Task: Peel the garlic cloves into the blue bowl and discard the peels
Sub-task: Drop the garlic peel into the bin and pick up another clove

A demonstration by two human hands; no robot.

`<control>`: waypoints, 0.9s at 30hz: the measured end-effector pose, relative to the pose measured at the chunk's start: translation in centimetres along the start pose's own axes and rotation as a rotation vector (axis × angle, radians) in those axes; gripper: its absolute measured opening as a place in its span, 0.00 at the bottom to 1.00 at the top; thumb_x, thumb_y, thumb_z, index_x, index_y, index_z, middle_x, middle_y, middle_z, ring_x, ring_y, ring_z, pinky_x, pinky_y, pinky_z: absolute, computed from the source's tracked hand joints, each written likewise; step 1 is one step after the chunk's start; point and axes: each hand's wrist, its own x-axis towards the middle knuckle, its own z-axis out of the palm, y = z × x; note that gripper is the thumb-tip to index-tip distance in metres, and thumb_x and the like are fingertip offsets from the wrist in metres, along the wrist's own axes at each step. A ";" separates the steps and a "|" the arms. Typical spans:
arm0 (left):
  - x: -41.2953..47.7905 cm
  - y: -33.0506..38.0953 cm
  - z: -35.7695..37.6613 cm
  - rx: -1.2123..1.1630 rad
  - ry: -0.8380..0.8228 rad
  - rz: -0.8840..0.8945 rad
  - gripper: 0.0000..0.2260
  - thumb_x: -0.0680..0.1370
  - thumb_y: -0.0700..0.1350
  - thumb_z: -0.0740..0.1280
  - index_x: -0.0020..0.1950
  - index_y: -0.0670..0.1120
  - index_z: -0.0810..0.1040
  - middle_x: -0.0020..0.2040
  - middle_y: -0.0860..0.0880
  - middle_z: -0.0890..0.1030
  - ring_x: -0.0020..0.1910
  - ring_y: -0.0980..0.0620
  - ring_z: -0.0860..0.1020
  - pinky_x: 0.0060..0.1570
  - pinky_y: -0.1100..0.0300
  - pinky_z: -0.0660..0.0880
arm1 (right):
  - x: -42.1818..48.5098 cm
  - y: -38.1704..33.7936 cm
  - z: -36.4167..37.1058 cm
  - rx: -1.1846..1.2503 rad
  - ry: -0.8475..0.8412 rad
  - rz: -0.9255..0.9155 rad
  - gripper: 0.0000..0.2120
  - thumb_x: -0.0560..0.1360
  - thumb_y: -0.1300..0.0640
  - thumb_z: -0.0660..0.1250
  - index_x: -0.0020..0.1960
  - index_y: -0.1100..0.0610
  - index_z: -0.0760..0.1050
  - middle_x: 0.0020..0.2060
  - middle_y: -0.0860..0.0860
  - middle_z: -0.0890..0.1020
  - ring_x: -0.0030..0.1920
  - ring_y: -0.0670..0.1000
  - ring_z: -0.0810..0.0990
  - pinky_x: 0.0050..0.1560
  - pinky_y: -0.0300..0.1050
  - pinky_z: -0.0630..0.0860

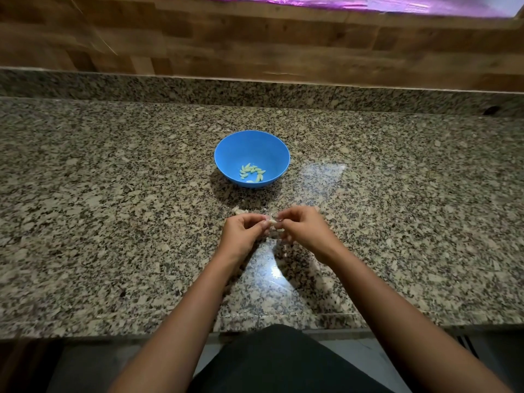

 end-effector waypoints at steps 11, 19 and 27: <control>-0.3 0.8 0.4 0.067 0.008 0.016 0.03 0.73 0.35 0.70 0.44 0.41 0.82 0.41 0.44 0.84 0.40 0.51 0.82 0.46 0.59 0.79 | 0.3 0.4 0.9 0.178 0.016 0.042 0.05 0.77 0.65 0.63 0.46 0.65 0.77 0.32 0.54 0.79 0.28 0.47 0.75 0.29 0.36 0.73; 0.2 1.2 1.2 -0.071 0.066 -0.132 0.02 0.74 0.31 0.67 0.43 0.36 0.79 0.36 0.41 0.82 0.31 0.53 0.81 0.35 0.65 0.78 | 0.5 1.0 1.8 0.221 0.084 0.066 0.08 0.78 0.66 0.62 0.41 0.60 0.75 0.34 0.55 0.80 0.30 0.48 0.75 0.32 0.41 0.74; 0.3 1.5 0.3 -0.044 0.005 -0.155 0.02 0.74 0.33 0.69 0.44 0.38 0.80 0.41 0.40 0.83 0.37 0.51 0.82 0.41 0.63 0.79 | 0.5 1.5 1.7 0.414 0.020 0.141 0.06 0.77 0.66 0.62 0.45 0.66 0.78 0.32 0.55 0.80 0.28 0.47 0.75 0.35 0.41 0.77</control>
